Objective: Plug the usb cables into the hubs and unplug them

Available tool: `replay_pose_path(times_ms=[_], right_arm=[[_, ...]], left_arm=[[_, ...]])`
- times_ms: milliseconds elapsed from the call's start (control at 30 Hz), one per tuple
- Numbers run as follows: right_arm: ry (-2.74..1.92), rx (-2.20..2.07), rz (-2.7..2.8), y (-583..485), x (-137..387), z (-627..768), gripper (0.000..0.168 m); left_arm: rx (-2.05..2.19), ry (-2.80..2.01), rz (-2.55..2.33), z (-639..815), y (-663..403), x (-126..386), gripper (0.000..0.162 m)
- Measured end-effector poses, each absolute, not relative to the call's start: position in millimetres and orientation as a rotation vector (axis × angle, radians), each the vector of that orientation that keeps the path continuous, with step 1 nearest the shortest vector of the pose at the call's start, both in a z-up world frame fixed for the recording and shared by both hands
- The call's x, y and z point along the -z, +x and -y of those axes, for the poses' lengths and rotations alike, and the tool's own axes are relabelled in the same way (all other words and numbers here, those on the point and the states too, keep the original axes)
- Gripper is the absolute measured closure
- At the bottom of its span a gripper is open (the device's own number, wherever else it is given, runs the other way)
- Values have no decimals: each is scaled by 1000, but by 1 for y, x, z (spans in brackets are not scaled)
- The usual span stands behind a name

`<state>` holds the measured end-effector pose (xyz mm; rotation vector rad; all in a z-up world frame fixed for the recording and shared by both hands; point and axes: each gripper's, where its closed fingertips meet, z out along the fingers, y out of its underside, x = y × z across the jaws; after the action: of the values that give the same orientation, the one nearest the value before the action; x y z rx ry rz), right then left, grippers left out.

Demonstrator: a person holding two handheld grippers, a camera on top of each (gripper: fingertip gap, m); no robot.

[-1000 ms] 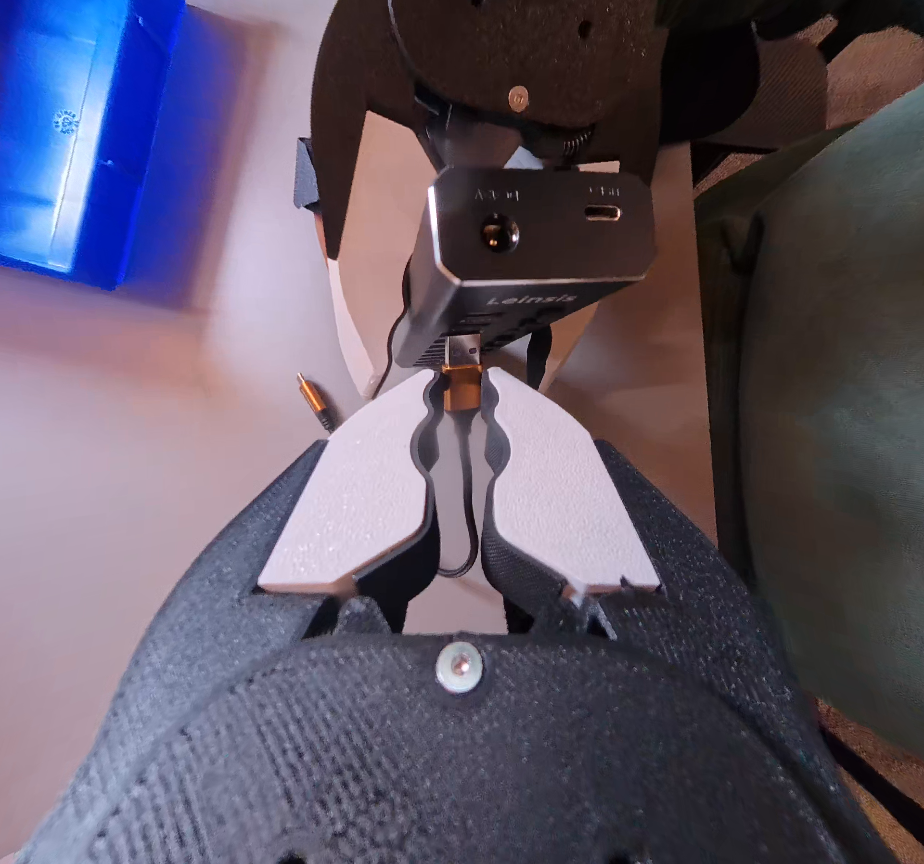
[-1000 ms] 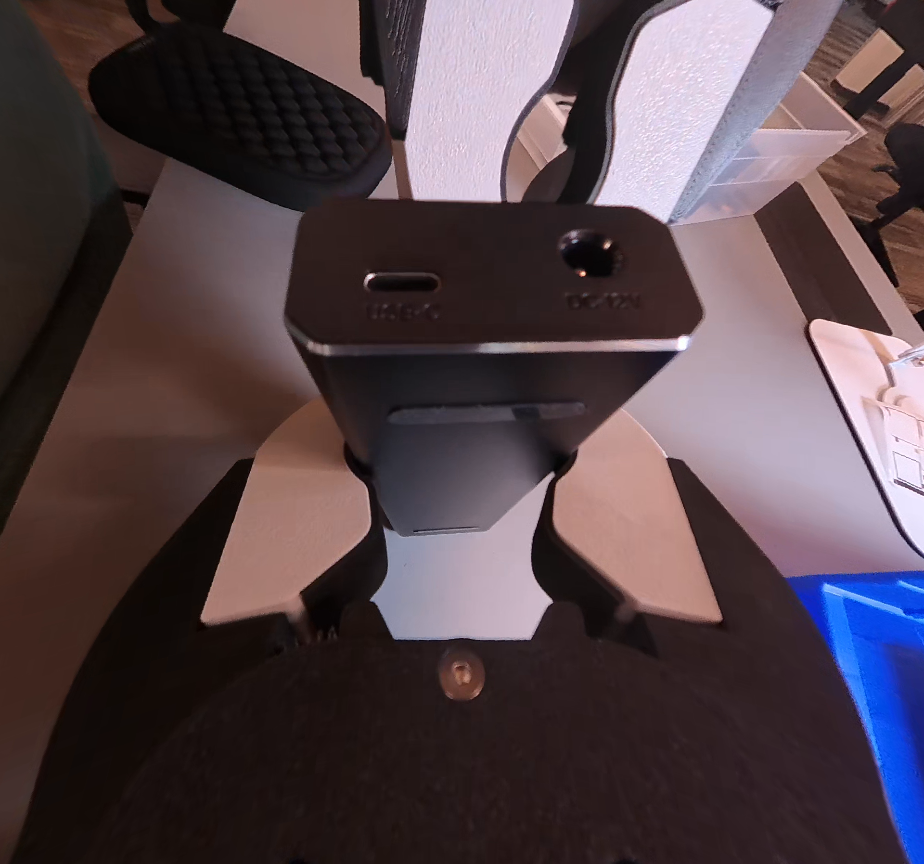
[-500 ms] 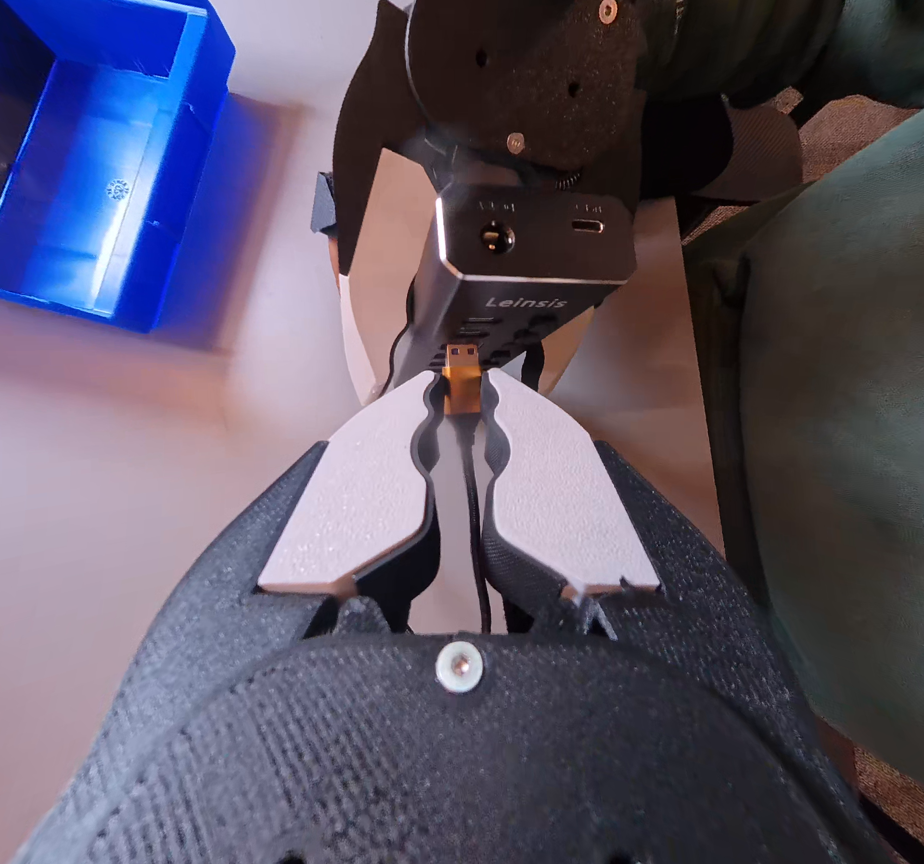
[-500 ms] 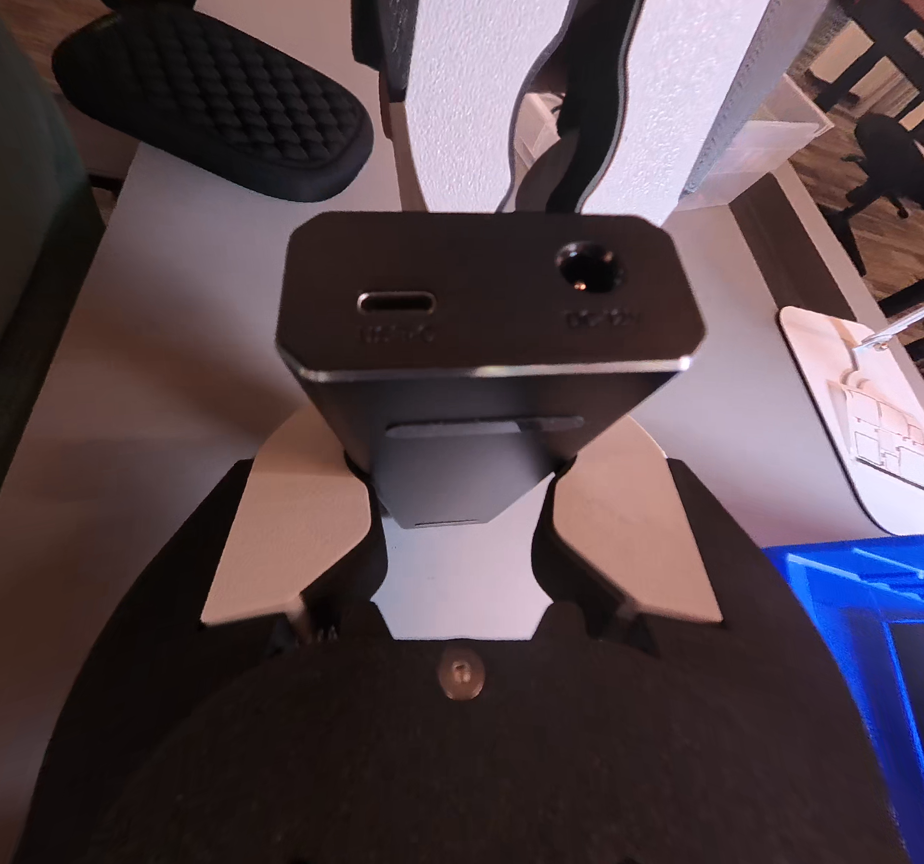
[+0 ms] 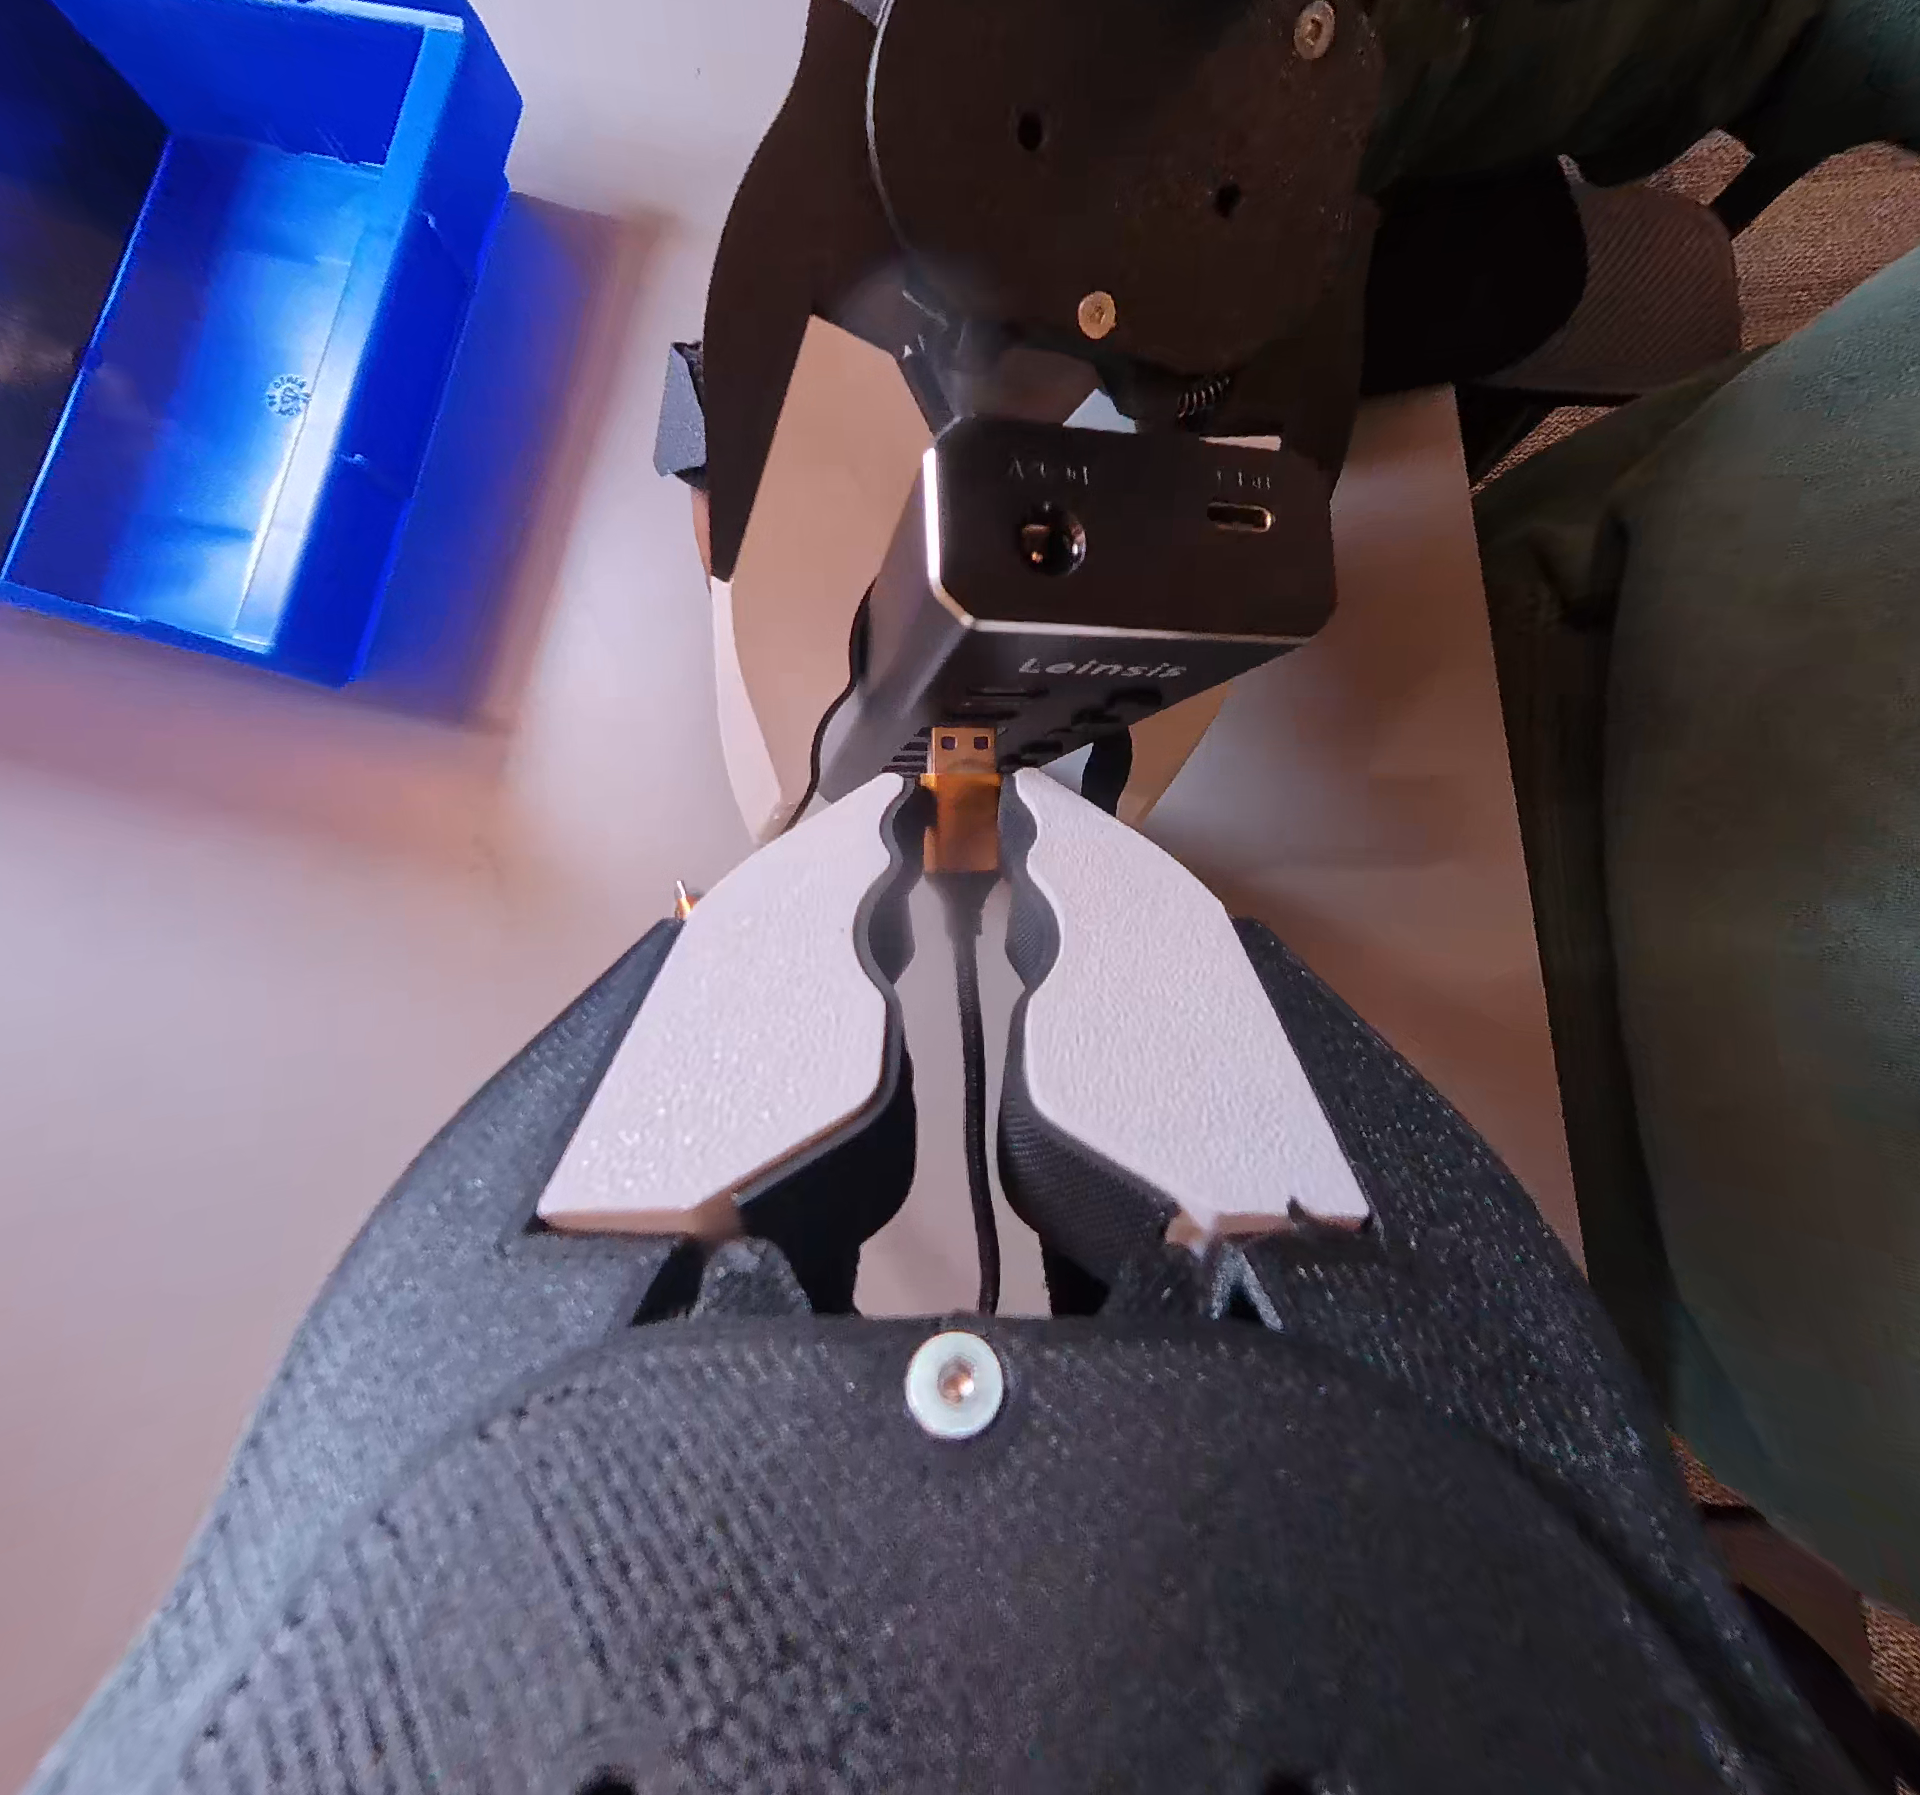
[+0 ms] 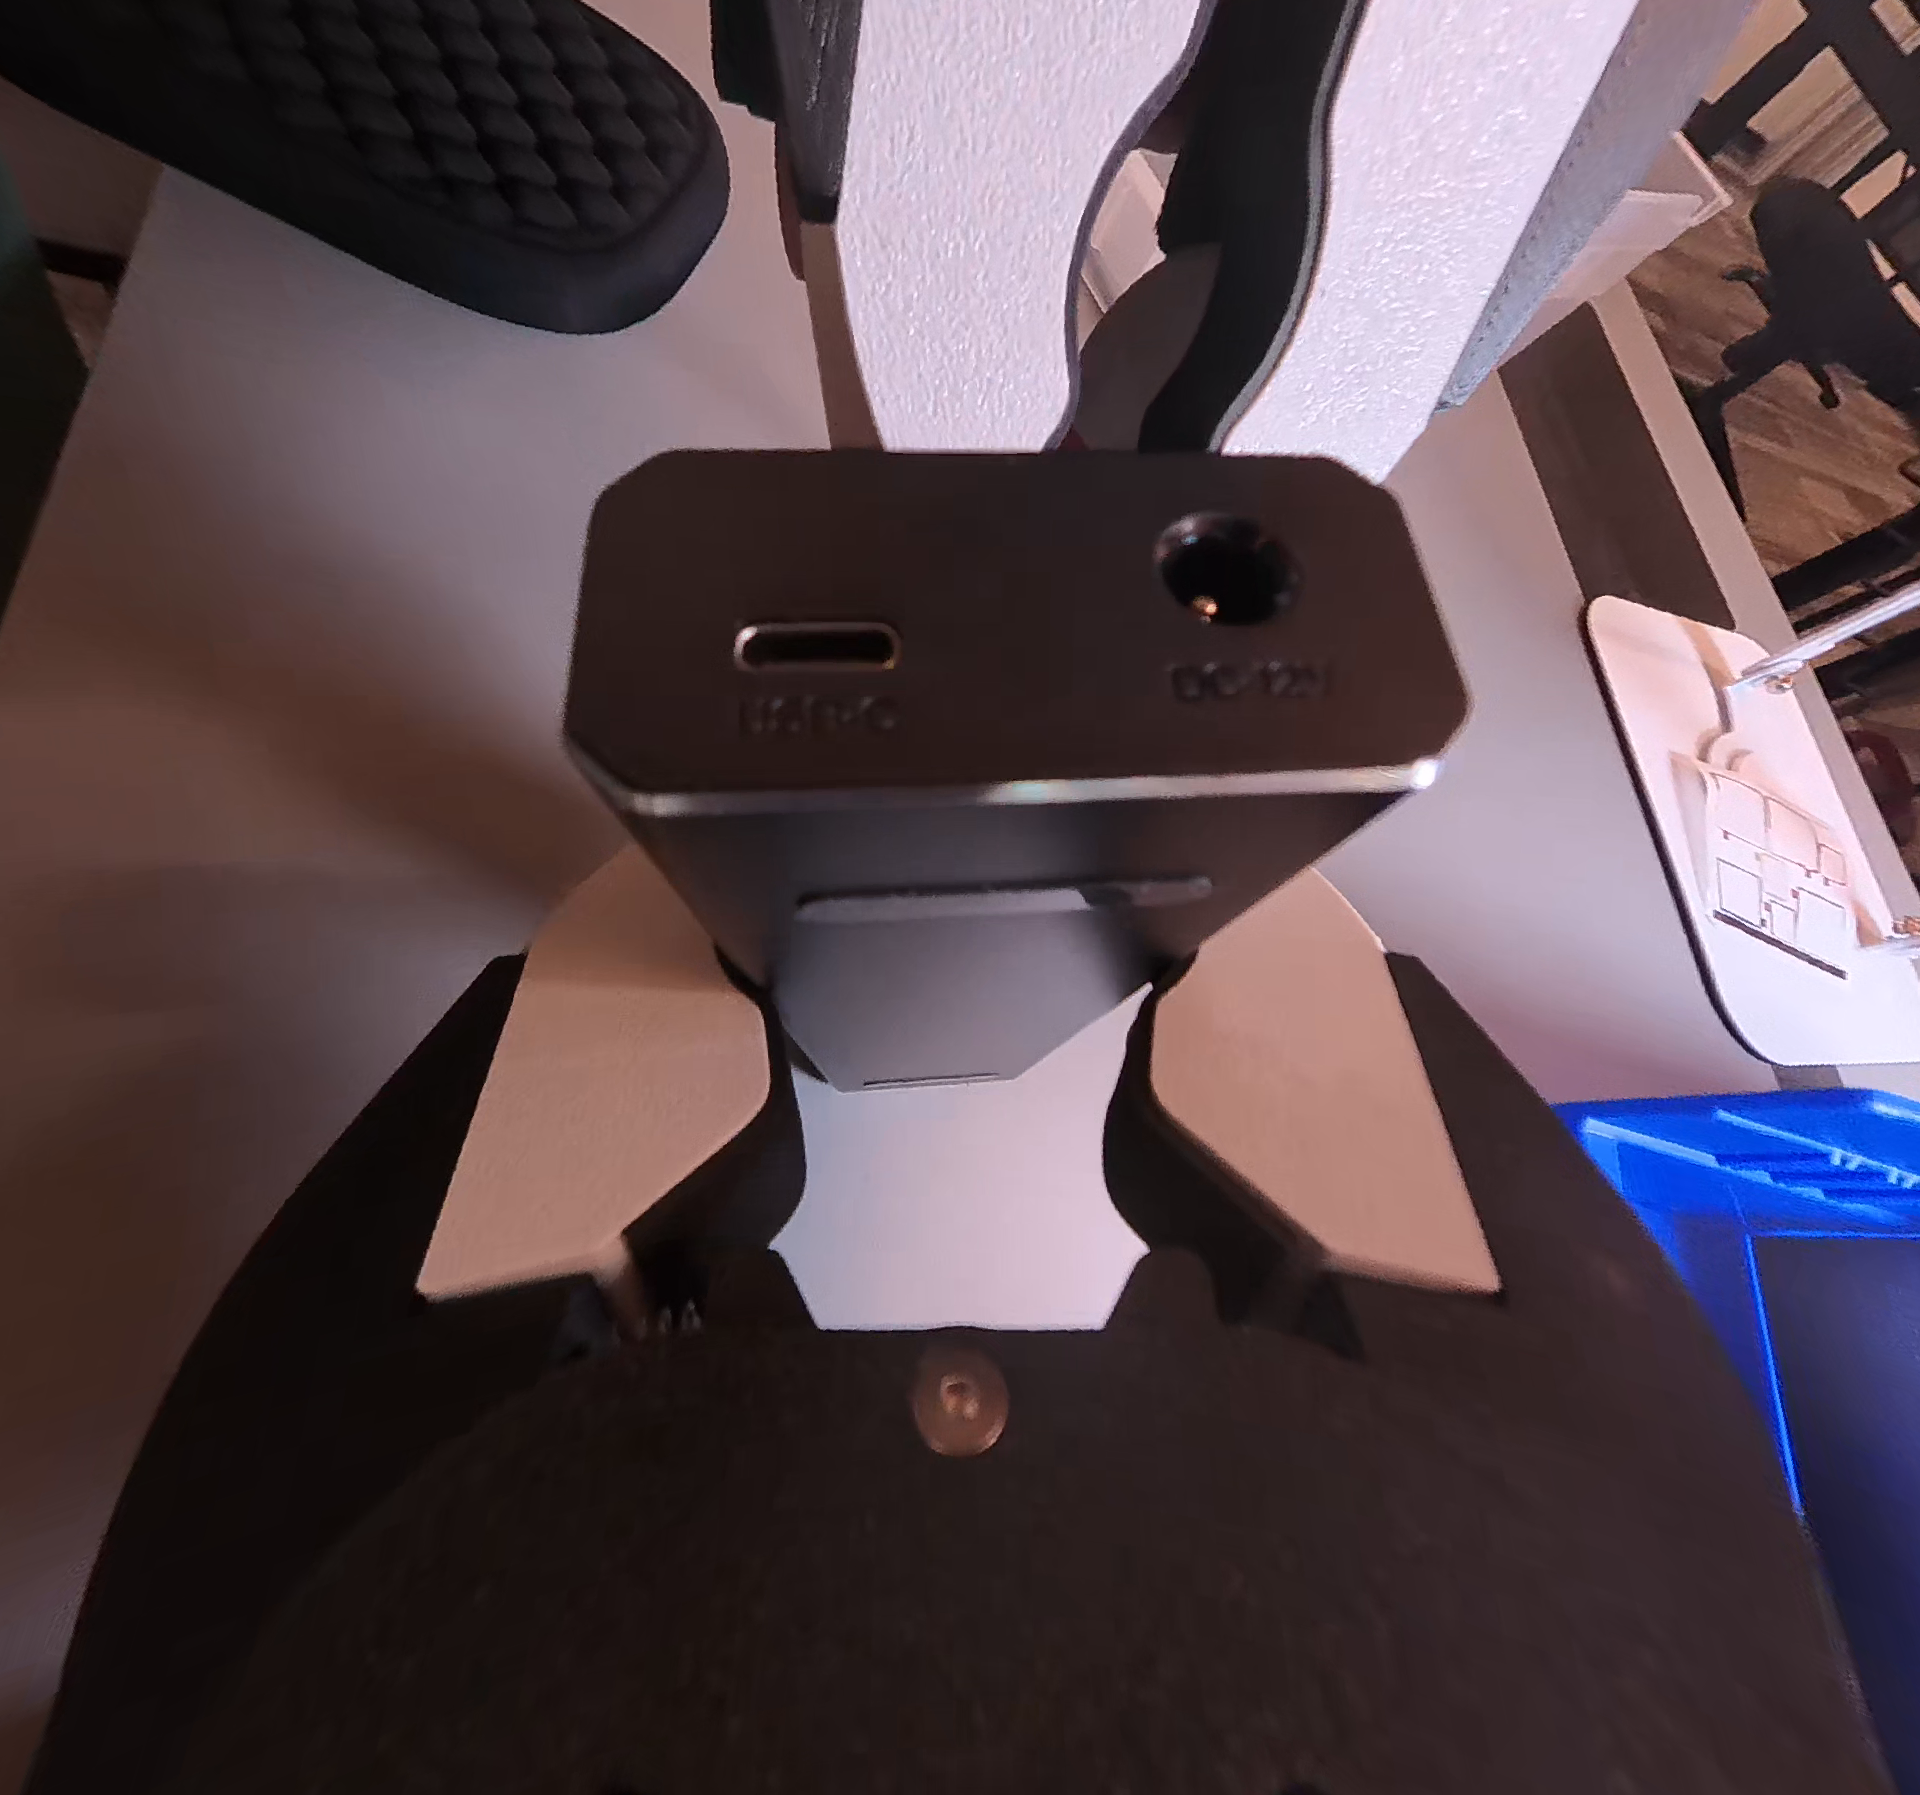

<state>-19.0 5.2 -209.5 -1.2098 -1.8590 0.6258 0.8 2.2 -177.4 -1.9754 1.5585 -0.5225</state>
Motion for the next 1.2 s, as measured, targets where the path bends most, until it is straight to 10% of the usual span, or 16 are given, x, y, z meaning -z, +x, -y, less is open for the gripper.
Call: replay_pose_path(times_ms=[1200], right_arm=[[-1262,-1136,1655,-23,184,2,97]], left_arm=[[428,-1815,-1590,-7,-14,160,155]])
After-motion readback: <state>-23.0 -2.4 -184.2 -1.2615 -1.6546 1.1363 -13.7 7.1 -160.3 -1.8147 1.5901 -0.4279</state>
